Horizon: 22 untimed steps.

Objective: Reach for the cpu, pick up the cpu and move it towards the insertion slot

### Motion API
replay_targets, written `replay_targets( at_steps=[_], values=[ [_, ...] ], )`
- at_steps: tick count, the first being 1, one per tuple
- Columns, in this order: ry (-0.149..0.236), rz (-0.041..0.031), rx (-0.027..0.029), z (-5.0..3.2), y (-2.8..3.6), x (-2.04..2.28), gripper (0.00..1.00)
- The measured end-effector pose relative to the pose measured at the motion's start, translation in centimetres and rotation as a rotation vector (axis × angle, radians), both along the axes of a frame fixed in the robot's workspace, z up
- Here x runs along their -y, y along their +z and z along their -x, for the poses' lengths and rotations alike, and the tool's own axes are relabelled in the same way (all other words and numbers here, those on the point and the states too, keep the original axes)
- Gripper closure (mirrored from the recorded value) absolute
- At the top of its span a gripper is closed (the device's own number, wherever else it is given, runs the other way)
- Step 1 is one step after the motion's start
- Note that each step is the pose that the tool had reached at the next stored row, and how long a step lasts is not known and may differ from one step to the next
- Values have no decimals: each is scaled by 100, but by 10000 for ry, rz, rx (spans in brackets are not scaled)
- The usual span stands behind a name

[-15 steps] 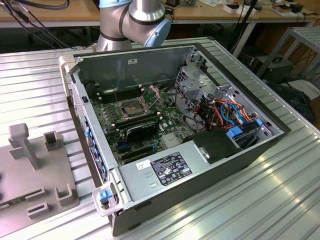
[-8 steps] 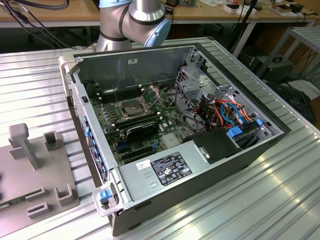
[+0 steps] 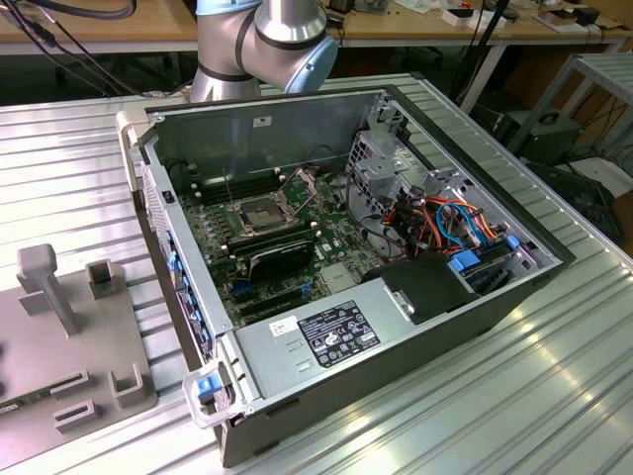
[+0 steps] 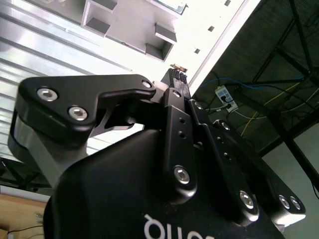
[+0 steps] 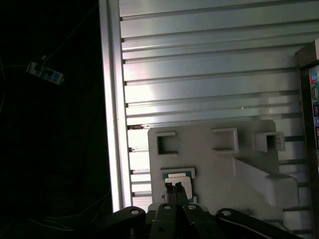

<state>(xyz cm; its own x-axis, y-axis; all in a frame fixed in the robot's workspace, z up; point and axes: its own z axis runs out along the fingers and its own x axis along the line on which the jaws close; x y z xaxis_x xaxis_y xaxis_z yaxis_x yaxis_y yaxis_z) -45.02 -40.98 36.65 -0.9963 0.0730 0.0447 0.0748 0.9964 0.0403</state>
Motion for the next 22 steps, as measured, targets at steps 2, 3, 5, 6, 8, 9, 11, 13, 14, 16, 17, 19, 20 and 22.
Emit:
replay_targets(
  at_steps=[2, 3, 5, 6, 8, 9, 11, 13, 14, 16, 17, 19, 20, 22],
  values=[
    [0, 0, 0, 0, 0, 0, 76],
    [0, 0, 0, 1, 0, 0, 76],
    [6, 0, 0, 2, 0, 0, 64],
    [14, 0, 0, 4, 0, 0, 58],
    [28, 1, -1, 13, 0, 0, 52],
    [32, 0, 0, 17, -1, 0, 46],
    [51, -1, 1, 21, -1, 0, 34],
    [121, -1, 0, 29, -7, 0, 28],
    [167, 1, -5, 35, -9, -1, 28],
    [257, 0, -7, 54, -16, 0, 28],
    [296, -1, -6, 62, -19, 0, 28],
    [362, 0, -6, 75, -27, 0, 28],
    [385, -1, -5, 79, -31, 0, 28],
    [457, 0, -8, 90, -42, 0, 28]
  ],
)
